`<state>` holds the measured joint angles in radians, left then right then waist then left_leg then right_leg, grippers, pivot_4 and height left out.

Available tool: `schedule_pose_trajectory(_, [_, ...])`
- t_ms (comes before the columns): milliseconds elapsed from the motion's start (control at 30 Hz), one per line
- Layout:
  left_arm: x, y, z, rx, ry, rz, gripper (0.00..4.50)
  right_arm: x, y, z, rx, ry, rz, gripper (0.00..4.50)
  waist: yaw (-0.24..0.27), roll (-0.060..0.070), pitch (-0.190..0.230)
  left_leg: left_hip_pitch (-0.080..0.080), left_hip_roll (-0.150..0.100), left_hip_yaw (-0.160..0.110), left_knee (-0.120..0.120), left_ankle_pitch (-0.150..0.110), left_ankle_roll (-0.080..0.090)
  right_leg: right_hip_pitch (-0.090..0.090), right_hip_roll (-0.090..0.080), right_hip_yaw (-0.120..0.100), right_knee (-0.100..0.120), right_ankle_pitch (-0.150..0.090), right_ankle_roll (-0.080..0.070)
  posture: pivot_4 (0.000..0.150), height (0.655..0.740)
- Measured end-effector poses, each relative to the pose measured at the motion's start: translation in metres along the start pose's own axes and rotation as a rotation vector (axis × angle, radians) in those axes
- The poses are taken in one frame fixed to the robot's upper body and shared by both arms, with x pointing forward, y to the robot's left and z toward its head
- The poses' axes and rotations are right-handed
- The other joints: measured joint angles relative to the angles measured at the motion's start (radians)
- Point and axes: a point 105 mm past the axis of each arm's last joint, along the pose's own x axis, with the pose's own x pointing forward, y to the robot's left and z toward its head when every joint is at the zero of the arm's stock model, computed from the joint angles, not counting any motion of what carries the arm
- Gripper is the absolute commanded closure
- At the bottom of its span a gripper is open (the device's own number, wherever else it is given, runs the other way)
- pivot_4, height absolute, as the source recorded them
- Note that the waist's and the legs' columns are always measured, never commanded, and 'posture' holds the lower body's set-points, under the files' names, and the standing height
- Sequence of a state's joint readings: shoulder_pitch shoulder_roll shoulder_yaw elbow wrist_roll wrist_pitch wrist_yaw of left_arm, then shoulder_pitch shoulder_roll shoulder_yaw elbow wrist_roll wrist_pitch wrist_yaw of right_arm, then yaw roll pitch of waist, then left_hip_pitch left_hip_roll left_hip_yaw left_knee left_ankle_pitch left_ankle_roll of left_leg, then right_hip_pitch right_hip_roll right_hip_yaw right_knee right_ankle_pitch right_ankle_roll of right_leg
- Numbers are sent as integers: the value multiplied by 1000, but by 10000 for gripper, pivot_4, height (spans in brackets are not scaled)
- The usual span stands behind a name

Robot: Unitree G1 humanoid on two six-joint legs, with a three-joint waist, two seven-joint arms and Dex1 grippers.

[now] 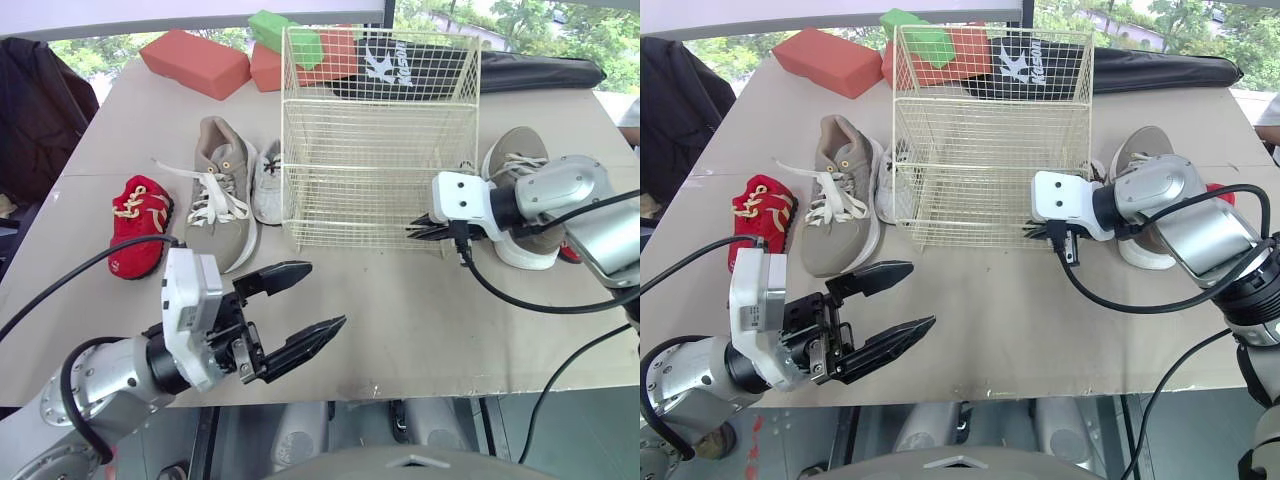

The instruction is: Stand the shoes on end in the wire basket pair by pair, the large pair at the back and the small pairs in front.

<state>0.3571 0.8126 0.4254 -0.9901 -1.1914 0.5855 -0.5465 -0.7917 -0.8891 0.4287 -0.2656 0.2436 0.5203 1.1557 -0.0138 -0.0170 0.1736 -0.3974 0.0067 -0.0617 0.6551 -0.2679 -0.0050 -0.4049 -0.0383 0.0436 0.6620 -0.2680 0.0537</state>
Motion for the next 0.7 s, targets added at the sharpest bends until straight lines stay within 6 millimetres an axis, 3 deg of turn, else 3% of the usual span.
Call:
schedule_pose_trajectory(400, [1,6,4,27,-5,-17,0,-1,2,2,-23,-48,-3,44389,-1,1,0,0,0,0,0,0,0,0,0,0,1,0,0,1500,7400])
schedule_pose_trajectory(500, [2,6,7,40,-9,-37,0,-8,-2,12,33,-115,-32,31656,0,1,1,0,0,0,0,0,0,0,0,0,1,0,0,1500,7400])
schedule_pose_trajectory(567, [3,7,7,35,-13,-46,0,-21,-5,26,34,-182,-61,20772,1,1,0,0,0,0,0,0,0,0,0,0,1,0,0,1500,7400])
schedule_pose_trajectory(700, [8,8,9,30,-20,-99,0,-47,-8,50,111,-392,-175,3946,4,0,0,0,0,0,0,0,0,1,0,-1,1,0,0,1500,7400])
